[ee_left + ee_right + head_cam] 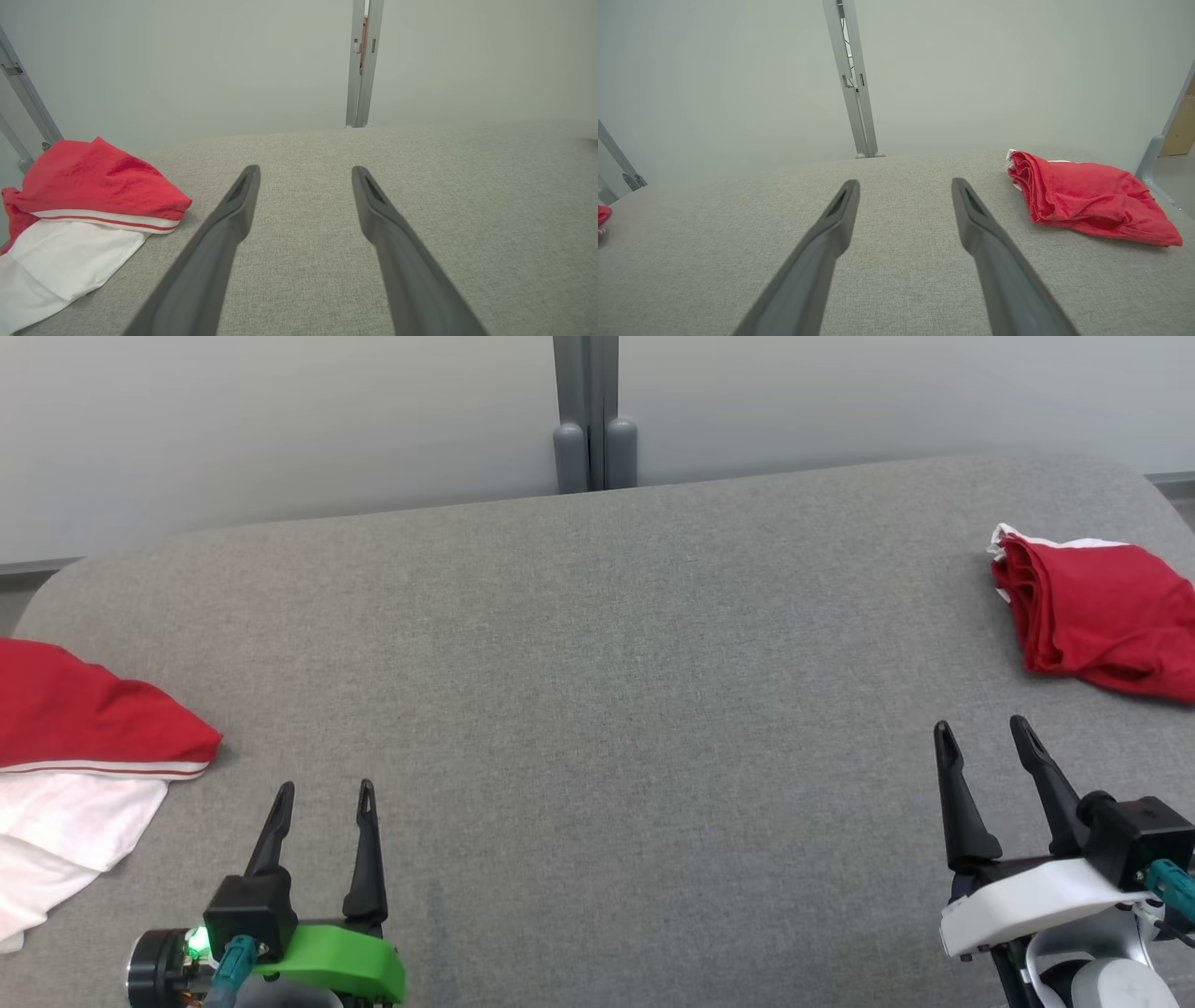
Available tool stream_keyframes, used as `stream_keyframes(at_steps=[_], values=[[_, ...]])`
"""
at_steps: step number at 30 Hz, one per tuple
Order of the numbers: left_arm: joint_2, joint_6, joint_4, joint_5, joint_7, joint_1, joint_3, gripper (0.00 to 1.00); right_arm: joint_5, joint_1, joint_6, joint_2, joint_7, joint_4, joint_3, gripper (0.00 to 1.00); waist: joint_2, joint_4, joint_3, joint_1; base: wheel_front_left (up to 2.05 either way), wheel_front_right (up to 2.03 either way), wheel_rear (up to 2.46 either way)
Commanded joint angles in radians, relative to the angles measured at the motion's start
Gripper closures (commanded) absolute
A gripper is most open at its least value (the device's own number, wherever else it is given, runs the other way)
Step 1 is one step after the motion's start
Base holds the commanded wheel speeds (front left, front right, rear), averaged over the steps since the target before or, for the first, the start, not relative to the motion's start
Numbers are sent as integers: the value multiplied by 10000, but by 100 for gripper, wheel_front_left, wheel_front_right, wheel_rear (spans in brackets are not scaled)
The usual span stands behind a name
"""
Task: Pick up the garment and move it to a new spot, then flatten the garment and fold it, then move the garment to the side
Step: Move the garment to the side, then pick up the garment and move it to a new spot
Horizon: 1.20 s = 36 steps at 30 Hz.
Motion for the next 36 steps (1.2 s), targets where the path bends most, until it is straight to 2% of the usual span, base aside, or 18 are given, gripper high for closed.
stream_keyframes(at_steps=[1,9,25,29,36], values=[[50,21,44,-47,-32,214,-1,0,-78,210,-15,21,39,-88,-25,0,0,-9,-190,0,0,0,0],[19,-12,131,-223,-18,435,-65,0,-126,681,-15,50,220,-336,-61,0,0,-26,-512,0,0,0,0],[99,13,272,-343,-13,176,-132,0,-147,720,-15,86,197,-359,-54,0,0,72,-482,0,0,0,0],[67,-52,208,-290,-53,-84,-159,0,-168,717,-15,91,156,-507,-88,0,0,460,-330,0,0,0,0],[61,-161,244,-346,-104,-576,63,0,-226,438,-15,-14,274,-968,-15,0,0,1663,17,0,0,0,0]])
